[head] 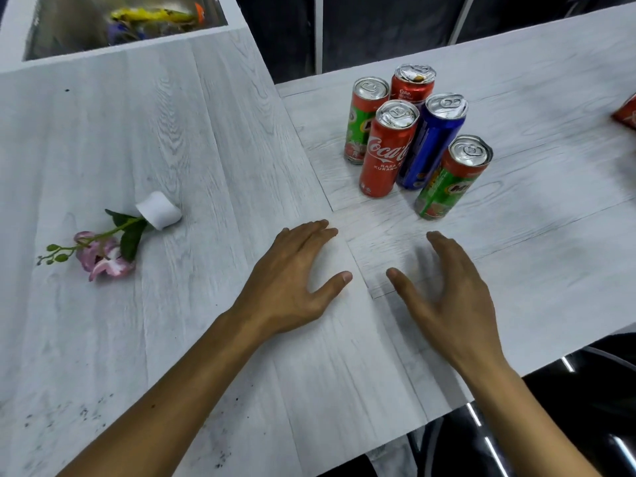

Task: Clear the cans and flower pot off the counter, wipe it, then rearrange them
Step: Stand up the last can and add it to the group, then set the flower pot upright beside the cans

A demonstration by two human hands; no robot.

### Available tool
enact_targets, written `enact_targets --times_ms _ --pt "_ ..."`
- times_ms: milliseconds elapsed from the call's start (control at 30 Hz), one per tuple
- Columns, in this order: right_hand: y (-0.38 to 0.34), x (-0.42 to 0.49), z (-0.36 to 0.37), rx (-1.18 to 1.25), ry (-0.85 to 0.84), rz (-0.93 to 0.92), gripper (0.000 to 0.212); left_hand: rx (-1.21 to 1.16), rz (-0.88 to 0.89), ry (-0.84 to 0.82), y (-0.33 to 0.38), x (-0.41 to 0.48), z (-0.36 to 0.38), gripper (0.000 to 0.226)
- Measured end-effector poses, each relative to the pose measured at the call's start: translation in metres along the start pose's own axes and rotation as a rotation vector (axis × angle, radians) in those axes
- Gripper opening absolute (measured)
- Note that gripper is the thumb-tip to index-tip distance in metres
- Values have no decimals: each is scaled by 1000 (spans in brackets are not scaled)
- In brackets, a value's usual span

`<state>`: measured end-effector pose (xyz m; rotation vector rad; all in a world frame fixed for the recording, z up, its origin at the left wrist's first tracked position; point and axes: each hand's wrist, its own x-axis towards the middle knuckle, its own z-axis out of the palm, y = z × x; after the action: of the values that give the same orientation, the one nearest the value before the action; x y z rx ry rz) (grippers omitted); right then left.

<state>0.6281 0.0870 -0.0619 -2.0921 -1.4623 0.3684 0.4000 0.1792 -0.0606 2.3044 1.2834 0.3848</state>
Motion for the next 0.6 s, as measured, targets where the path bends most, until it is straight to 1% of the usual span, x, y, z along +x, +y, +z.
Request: enact_targets --times_ms 167,367,600 --pt "-39 -22 17 -88 -93 -163 84 -4 3 29 -24 -37 -18 70" --pt "-88 -36 43 -158 -182 -384 83 7 -30 64 -61 -82 -44 69" --pt "-143 -45 79 -183 -267 -523 81 20 -102 149 -100 -132 -74 67"
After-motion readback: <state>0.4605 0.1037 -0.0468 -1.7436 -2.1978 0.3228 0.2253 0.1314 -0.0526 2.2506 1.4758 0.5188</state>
